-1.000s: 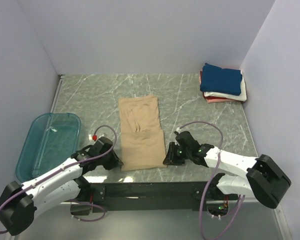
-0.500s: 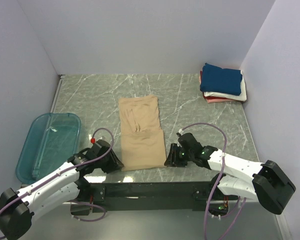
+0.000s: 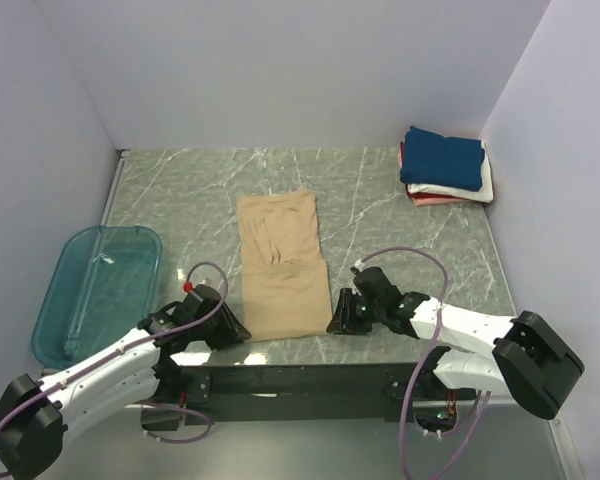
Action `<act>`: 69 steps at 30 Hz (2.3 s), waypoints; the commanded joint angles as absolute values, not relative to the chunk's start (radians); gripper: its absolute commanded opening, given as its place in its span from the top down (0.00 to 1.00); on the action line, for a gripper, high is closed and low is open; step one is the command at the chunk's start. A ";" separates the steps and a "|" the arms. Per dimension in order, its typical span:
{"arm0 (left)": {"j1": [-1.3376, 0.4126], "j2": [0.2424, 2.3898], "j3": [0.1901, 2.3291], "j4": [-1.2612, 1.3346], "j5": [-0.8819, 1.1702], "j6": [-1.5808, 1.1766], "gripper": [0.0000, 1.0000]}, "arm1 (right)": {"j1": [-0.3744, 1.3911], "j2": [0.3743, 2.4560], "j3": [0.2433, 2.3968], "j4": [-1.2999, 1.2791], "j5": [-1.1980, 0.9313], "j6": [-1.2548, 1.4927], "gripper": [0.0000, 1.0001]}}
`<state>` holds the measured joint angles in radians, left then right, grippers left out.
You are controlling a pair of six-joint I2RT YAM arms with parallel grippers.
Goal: Fold and stack the t-shirts
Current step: Fold the tshirt
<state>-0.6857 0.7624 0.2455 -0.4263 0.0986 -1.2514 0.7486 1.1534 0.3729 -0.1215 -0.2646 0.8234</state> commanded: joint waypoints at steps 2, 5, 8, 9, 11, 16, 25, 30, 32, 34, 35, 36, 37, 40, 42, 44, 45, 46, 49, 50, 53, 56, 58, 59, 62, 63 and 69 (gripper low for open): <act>-0.707 0.781 0.207 -0.381 0.097 -1.272 0.66 | 0.755 1.163 0.354 -0.074 -0.267 0.841 0.62; -0.716 0.795 0.196 -0.358 0.094 -1.284 0.71 | 0.753 1.167 0.351 -0.063 -0.268 0.844 0.62; -0.732 0.807 0.195 -0.350 0.080 -1.292 0.77 | 0.755 1.170 0.344 -0.043 -0.268 0.850 0.65; -0.738 0.810 0.198 -0.342 0.072 -1.292 0.79 | 0.755 1.173 0.342 -0.029 -0.271 0.854 0.68; -0.741 0.818 0.202 -0.337 0.066 -1.290 0.88 | 0.755 1.184 0.337 -0.011 -0.288 0.859 0.78; -0.764 0.773 0.229 -0.386 0.051 -1.299 0.99 | 0.755 1.171 0.339 -0.002 -0.307 0.865 0.94; -0.808 0.553 0.219 -0.502 0.071 -1.325 0.99 | 0.753 0.901 0.250 -0.113 -0.299 0.888 1.00; -0.839 0.444 0.224 -0.542 0.092 -1.310 0.99 | 0.759 0.735 0.215 -0.224 -0.299 0.913 1.00; -0.848 0.394 0.229 -0.538 0.100 -1.307 0.99 | 0.759 0.666 0.213 -0.261 -0.295 0.917 1.00; -0.851 0.358 0.247 -0.546 0.104 -1.299 0.99 | 0.761 0.614 0.222 -0.310 -0.295 0.917 1.00; -0.853 0.351 0.267 -0.551 0.101 -1.296 0.99 | 0.761 0.600 0.227 -0.325 -0.295 0.919 1.00; -0.853 0.345 0.279 -0.569 0.092 -1.289 0.99 | 0.761 0.588 0.233 -0.351 -0.293 0.919 1.00; -0.853 0.339 0.294 -0.578 0.081 -1.282 0.99 | 0.761 0.569 0.251 -0.365 -0.291 0.916 1.00; -0.853 0.342 0.350 -0.604 0.043 -1.261 0.99 | 0.761 0.558 0.308 -0.416 -0.267 0.901 1.00; -0.853 0.348 0.383 -0.603 0.023 -1.259 0.99 | 0.759 0.572 0.366 -0.451 -0.244 0.879 1.00; -0.853 0.373 0.409 -0.592 0.003 -1.264 0.99 | 0.759 0.603 0.408 -0.469 -0.223 0.855 1.00; -0.853 0.385 0.417 -0.581 0.002 -1.264 0.99 | 0.759 0.617 0.458 -0.495 -0.181 0.842 1.00; -0.853 0.423 0.426 -0.572 -0.059 -1.262 1.00 | 0.756 0.652 0.483 -0.508 -0.163 0.832 1.00; -0.851 0.527 0.483 -0.546 -0.106 -1.238 1.00 | 0.733 0.733 0.593 -0.531 -0.133 0.778 1.00; -0.850 0.557 0.521 -0.537 -0.118 -1.217 1.00 | 0.715 0.751 0.642 -0.526 -0.135 0.752 1.00; -0.845 0.670 0.623 -0.540 -0.162 -1.171 1.00 | 0.683 0.828 0.716 -0.531 -0.150 0.706 1.00; -0.818 0.759 0.718 -0.555 -0.173 -1.141 1.00 | 0.643 0.893 0.805 -0.526 -0.155 0.669 1.00; -0.769 0.817 0.762 -0.554 -0.152 -1.125 1.00 | 0.621 0.940 0.833 -0.520 -0.176 0.644 1.00; -0.746 0.833 0.771 -0.542 -0.117 -1.105 1.00 | 0.606 0.957 0.856 -0.509 -0.187 0.638 1.00; -0.649 0.891 0.799 -0.509 -0.052 -1.063 1.00 | 0.537 1.025 0.902 -0.482 -0.244 0.614 1.00; -0.626 0.922 0.807 -0.491 -0.013 -1.054 1.00 | 0.520 1.060 0.916 -0.477 -0.258 0.608 1.00; -0.499 1.087 0.913 -0.468 0.037 -0.963 1.00 | 0.425 1.245 1.074 -0.454 -0.324 0.574 1.00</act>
<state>-0.5423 1.0275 0.8356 -0.5175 -0.0082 -1.0477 0.4583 1.1702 0.9680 -0.5037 -0.2810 0.6174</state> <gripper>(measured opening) 0.031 0.008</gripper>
